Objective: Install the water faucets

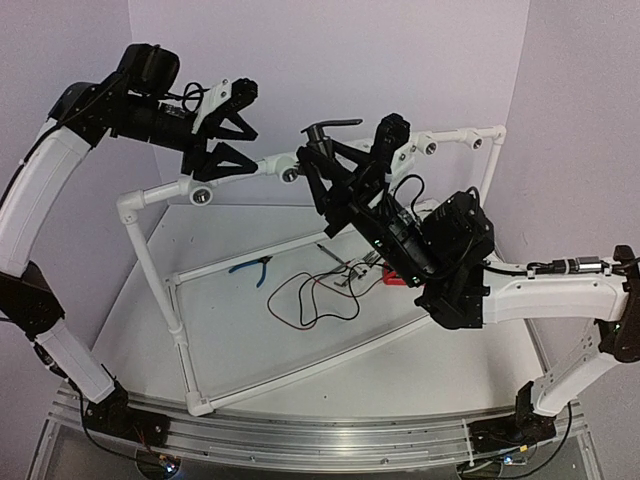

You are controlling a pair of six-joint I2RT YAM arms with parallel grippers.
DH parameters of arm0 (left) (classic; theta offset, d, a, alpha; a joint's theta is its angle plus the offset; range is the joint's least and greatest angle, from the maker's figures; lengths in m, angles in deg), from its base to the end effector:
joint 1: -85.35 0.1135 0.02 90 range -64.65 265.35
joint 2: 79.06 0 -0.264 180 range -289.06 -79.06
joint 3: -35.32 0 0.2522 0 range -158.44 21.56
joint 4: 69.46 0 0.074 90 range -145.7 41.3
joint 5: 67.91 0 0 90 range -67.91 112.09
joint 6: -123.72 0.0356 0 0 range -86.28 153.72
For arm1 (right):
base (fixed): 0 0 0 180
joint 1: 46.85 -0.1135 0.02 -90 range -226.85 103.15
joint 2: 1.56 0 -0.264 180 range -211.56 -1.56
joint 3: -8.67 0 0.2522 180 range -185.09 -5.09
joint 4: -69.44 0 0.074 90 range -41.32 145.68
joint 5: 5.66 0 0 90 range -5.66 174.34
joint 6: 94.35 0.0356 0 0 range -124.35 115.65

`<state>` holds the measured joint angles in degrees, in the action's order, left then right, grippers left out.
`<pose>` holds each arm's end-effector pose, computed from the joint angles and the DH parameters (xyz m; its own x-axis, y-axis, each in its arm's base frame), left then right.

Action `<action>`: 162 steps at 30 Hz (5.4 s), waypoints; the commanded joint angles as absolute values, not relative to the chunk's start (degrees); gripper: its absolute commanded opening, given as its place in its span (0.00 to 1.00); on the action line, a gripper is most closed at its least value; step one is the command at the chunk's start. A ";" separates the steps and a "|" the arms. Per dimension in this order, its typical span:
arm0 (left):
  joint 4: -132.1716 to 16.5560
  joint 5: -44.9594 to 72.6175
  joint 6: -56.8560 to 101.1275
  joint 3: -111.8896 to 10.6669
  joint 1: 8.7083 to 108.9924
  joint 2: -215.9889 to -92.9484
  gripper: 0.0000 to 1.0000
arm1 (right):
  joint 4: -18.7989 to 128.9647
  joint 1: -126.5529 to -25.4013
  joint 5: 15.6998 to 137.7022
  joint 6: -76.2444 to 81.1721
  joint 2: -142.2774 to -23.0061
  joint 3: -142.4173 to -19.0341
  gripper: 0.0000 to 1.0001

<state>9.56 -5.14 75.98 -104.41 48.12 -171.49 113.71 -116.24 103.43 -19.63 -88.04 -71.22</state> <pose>0.2227 -0.1897 0.5071 0.2604 0.5532 -0.7913 0.9090 0.1358 0.3940 0.1304 0.3137 0.4139 0.4166 0.4004 -0.8161 -0.7087 0.7054 -0.0157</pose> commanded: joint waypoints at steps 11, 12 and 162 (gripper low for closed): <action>-2.56 -25.13 94.71 -94.40 44.68 -164.80 0.70 | 113.16 -114.70 85.86 -7.70 -91.14 -79.88 0.00; -2.95 -24.59 94.76 -93.64 43.81 -164.71 0.70 | 113.16 -114.70 85.56 -7.36 -91.47 -80.22 0.00; -1.40 13.01 58.49 -107.34 48.10 -177.26 0.60 | 36.94 -114.00 121.64 -2.96 -98.07 -110.30 0.00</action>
<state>-3.00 13.48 62.85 -106.66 48.10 -178.44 35.03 -113.74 118.17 -2.30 -97.95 -108.29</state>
